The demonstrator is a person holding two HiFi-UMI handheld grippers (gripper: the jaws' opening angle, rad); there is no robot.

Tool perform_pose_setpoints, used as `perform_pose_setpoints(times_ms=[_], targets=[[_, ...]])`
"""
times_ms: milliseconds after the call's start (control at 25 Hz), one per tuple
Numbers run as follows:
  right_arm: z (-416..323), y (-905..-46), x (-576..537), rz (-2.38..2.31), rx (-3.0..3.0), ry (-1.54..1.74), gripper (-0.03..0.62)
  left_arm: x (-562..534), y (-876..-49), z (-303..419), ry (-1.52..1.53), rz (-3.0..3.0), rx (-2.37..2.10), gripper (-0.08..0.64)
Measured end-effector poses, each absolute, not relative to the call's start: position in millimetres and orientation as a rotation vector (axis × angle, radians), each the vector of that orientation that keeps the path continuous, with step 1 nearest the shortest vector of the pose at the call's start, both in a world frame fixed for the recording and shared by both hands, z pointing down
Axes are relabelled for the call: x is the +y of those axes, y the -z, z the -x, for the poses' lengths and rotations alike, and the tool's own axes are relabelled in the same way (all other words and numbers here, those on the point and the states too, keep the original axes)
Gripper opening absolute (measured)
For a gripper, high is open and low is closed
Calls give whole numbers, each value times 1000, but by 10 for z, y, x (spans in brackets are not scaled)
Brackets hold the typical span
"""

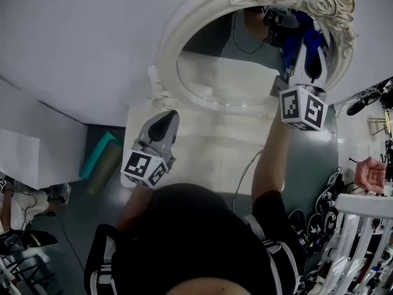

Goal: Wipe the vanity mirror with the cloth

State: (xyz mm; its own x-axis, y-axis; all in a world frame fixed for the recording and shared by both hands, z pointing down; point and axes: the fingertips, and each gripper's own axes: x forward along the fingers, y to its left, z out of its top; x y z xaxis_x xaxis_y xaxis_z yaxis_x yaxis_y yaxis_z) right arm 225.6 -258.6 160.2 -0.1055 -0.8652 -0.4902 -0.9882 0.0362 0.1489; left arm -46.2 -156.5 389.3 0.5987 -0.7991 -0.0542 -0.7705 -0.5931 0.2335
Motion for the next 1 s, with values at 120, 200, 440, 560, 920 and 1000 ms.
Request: perform_pose_setpoints(times_ms=[120,200,440,560,920,1000], targets=[[-1991,-1535,-2610,1909,2108,-784,66,-1570,-3893,492,233,-2633,-1318,11],[-1801,-1522,-2627,1918,2145,-875,66,-1573,-3901,507,231,-2632,-1321,11],[-1315,-1632,-2674,1891,2275,-1217,65,-1574,-3934,532,228,-2620,-1325,11],[-1120,-1820,-2706,1900,2377,-1387,64,-1577,-3953,536,224,-2619,-1326,11],[-636,-2693,-2704,1746,2545,-1726,63,-1530,-3998,602,214,-2603,-1344,11],[-572,-2944,-2713,1715,2593,-1761,63,-1529,-4022,608,209,-2596,-1348,11]])
